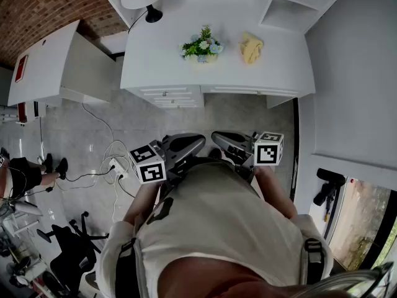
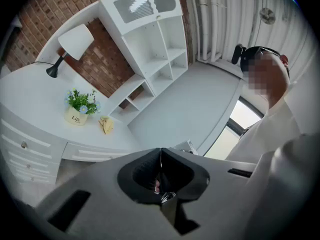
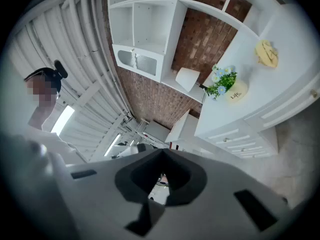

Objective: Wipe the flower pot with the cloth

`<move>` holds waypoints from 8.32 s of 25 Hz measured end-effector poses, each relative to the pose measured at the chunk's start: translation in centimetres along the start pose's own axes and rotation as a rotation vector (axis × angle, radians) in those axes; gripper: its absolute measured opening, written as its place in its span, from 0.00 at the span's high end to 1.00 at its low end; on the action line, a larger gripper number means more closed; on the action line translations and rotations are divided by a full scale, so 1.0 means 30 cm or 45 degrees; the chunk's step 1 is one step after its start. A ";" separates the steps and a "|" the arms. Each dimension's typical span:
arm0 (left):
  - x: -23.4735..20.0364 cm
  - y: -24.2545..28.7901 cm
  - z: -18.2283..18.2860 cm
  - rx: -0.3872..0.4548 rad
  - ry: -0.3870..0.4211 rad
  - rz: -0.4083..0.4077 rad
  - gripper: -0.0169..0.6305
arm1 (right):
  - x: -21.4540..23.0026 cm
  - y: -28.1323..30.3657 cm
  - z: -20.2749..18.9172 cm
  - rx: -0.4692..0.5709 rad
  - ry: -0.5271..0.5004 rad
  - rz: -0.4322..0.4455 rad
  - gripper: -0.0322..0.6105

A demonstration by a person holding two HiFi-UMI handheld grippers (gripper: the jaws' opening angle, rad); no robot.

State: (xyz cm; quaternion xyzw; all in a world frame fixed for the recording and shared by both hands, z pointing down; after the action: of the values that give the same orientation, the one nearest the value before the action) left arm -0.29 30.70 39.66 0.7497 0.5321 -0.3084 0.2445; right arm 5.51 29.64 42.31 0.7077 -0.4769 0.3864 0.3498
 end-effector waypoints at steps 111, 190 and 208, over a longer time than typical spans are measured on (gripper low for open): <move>-0.925 -0.074 0.516 -0.278 0.522 0.953 0.94 | 1.148 0.004 0.983 -0.111 -0.219 -0.951 0.80; -1.239 0.387 0.378 -0.700 0.831 0.511 0.42 | 1.034 0.304 0.779 0.104 0.360 -0.642 0.78; -1.225 0.370 0.388 -0.633 0.777 0.539 0.42 | 1.112 0.339 0.712 0.092 0.281 -0.823 0.78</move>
State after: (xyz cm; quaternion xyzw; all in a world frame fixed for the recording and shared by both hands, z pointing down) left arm -1.08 -4.64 58.60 0.8172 0.4727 0.1213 0.3068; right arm 8.66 -5.36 63.23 0.7880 -0.1732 0.3465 0.4785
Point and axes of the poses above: the fingertips, and each gripper's own axes: y forward along the fingers, x to its right, z out of its top, the point moved 2 cm from there along -y, backward along the fingers, and after that the axes turned 4 degrees about -z, right-handed, at the moved point
